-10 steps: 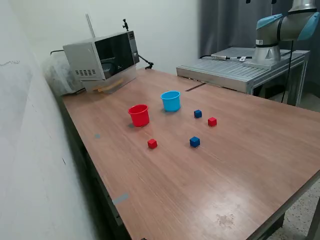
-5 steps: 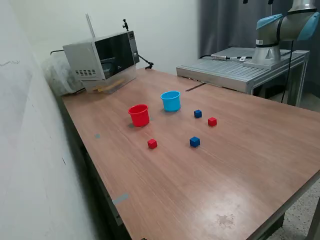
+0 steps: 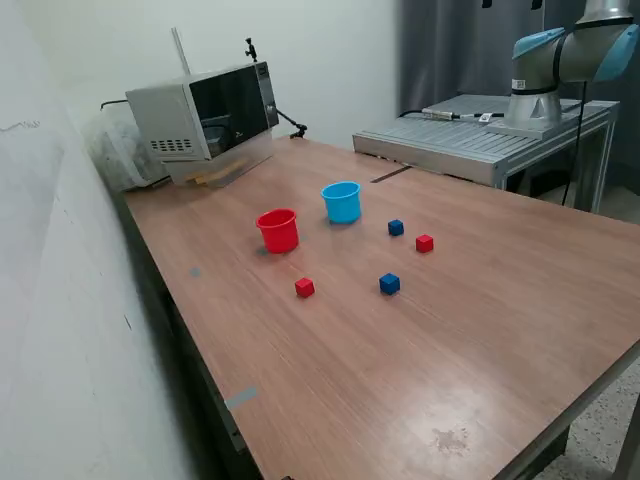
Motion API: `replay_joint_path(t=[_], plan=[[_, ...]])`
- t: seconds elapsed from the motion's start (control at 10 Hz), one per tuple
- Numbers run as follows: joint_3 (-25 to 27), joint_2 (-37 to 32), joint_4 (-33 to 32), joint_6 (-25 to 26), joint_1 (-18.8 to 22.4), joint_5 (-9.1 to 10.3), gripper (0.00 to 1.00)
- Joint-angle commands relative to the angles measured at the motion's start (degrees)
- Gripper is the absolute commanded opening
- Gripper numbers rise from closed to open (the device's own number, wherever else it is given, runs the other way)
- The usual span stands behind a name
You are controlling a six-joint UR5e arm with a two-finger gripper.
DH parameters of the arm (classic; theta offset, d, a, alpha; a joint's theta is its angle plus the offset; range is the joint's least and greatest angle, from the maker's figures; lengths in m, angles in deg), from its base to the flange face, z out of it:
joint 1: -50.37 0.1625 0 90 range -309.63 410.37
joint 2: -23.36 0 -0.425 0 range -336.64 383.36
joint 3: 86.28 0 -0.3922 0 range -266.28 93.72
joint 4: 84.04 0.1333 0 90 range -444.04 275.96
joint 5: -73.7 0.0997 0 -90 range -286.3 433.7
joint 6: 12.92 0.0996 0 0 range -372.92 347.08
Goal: Place red objects in the red bin, and blue objects in the blue bin.
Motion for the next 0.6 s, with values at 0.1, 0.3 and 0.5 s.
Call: replay_joint_path(t=[0.1, 0.3, 0.5], plan=[[-0.5, 0.2, -0.2, -0.1, -0.6, 0.07, 1.00], [-0.5, 0.2, -0.2, -0.1, -0.6, 0.07, 1.00], [-0.2, 0.2, -0.2, -0.1, -0.5, 0.07, 1.00]])
